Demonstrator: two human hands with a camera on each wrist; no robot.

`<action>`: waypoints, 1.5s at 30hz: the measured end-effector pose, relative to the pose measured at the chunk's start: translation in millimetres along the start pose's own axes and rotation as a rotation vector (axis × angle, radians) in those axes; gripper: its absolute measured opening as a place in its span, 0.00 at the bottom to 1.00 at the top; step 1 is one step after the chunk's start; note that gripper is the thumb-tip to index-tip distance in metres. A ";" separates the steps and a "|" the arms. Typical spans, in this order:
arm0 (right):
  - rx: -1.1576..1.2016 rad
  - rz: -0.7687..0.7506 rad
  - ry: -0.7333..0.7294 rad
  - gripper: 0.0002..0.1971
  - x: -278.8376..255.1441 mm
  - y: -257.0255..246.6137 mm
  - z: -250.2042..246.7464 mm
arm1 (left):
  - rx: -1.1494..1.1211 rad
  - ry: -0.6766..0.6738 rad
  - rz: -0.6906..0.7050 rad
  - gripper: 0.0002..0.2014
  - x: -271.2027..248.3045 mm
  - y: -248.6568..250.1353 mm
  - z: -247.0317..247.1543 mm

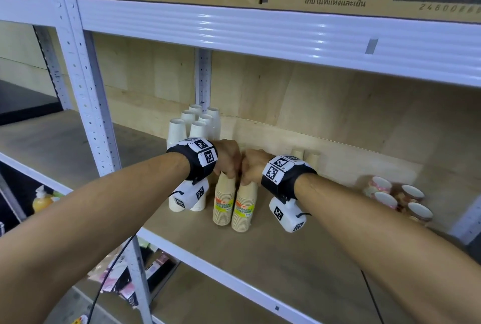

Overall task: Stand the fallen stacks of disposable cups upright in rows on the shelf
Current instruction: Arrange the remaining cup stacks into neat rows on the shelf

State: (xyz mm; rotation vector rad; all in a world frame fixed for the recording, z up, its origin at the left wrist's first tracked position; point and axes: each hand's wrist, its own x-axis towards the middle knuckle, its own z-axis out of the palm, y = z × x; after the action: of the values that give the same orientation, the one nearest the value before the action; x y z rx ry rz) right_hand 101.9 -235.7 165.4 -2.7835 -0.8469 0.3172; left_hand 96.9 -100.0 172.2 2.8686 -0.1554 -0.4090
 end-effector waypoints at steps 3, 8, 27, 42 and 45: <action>-0.001 0.088 -0.024 0.17 -2.4 13.9 -5.1 | -0.008 -0.003 0.032 0.11 1.2 15.8 -4.8; 0.018 0.171 0.038 0.18 -11.9 51.0 -17.6 | -0.009 0.046 0.119 0.12 10.0 46.0 -11.8; -0.030 0.514 0.196 0.09 -13.0 191.1 -38.6 | -0.037 0.196 0.210 0.16 109.7 121.7 -5.4; 0.011 0.516 0.315 0.15 14.0 236.3 -32.9 | -0.090 0.189 0.213 0.16 157.0 121.2 12.7; 0.021 0.520 0.323 0.15 15.1 239.2 -36.1 | -0.129 0.192 0.201 0.15 160.8 119.3 11.0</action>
State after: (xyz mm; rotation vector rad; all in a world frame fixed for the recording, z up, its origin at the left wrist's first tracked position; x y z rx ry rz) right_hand 248.3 -426.3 134.4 -2.8798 -0.0414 -0.0501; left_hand 238.9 -239.8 149.6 2.7115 -0.3647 -0.1000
